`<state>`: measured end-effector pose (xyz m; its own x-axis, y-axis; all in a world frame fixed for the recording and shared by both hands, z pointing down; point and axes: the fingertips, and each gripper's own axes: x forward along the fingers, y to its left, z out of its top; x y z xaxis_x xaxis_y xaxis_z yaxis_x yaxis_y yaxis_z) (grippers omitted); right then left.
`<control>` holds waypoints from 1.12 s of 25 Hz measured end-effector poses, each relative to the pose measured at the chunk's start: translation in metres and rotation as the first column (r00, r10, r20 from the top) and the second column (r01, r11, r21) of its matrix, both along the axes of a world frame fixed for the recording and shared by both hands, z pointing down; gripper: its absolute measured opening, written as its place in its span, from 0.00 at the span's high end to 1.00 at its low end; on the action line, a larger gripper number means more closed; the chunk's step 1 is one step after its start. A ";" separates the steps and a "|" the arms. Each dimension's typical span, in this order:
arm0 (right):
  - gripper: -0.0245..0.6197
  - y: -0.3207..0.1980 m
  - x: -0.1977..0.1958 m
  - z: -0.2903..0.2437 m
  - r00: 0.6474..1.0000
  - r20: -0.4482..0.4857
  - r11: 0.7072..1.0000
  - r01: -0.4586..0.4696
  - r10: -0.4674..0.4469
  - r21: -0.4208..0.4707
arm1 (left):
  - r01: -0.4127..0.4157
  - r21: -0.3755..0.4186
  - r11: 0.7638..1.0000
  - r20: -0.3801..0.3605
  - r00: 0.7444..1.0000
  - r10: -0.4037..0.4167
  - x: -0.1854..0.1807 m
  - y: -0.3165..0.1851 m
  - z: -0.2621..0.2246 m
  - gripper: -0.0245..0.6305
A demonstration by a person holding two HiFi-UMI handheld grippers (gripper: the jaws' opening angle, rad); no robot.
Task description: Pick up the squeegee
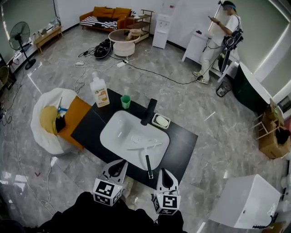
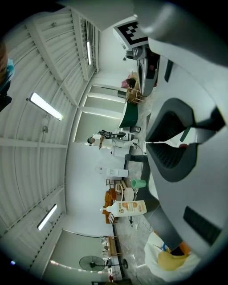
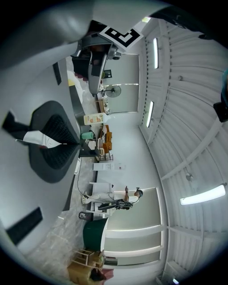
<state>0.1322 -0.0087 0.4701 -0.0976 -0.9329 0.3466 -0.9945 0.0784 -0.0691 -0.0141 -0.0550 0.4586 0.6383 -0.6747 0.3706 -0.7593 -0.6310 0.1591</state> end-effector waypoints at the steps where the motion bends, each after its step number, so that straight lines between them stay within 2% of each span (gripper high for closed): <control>1: 0.94 -0.003 0.000 0.003 1.000 0.000 1.000 -0.001 0.001 -0.006 | 0.000 -0.006 1.000 0.001 1.000 0.000 0.000 -0.003 0.003 0.92; 15: 0.94 -0.057 -0.004 0.062 1.000 0.008 0.992 -0.006 0.007 -0.128 | 0.001 -0.115 0.993 0.020 1.000 0.001 -0.008 -0.056 0.059 0.92; 28: 0.94 -0.084 -0.011 0.129 1.000 0.004 0.967 -0.001 0.002 -0.254 | -0.002 -0.216 0.976 0.041 0.999 0.011 -0.015 -0.086 0.118 0.92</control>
